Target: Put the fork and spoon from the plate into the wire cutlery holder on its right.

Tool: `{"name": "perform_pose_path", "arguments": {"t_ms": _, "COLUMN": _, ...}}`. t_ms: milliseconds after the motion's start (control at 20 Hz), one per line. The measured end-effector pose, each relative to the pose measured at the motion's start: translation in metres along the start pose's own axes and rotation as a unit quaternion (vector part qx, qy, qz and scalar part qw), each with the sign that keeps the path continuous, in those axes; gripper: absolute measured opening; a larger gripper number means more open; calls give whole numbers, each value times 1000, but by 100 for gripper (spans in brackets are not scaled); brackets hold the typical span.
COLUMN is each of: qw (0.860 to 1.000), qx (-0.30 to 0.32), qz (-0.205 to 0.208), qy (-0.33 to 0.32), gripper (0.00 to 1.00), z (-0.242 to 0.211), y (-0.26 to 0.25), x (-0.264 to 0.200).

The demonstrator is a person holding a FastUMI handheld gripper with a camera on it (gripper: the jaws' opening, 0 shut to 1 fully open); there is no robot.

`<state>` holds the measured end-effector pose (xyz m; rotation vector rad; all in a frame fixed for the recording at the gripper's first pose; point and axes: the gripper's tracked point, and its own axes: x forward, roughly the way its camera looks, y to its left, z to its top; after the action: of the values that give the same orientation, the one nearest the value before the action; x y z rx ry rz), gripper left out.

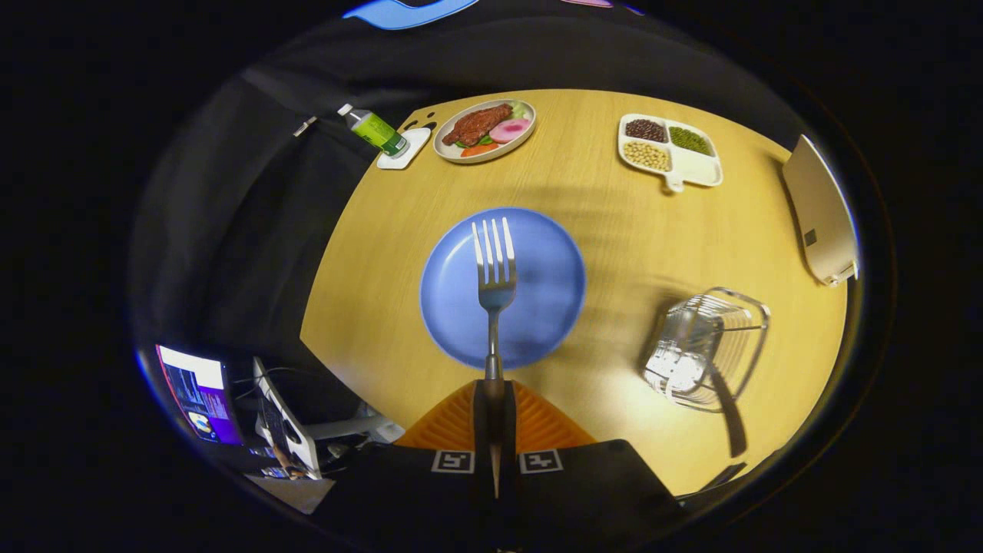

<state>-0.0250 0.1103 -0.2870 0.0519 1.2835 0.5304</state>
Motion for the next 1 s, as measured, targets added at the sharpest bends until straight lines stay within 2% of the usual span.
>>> {"name": "perform_pose_path", "arguments": {"t_ms": 200, "qw": 999, "qx": -28, "qz": -27, "qy": 28, "gripper": 6, "z": -8, "y": -52, "x": -56}}
{"name": "perform_pose_path", "arguments": {"t_ms": 400, "qw": 991, "qx": -69, "qz": -61, "qy": 98, "gripper": 6, "z": -16, "y": -109, "x": -83}}
{"name": "perform_pose_path", "arguments": {"t_ms": 500, "qw": 984, "qx": -94, "qz": -84, "qy": 130, "gripper": 7, "z": -17, "y": -132, "x": -88}}
{"name": "perform_pose_path", "arguments": {"t_ms": 1000, "qw": 950, "qx": -129, "qz": -89, "qy": 270, "gripper": 7, "z": -36, "y": -167, "x": -69}}
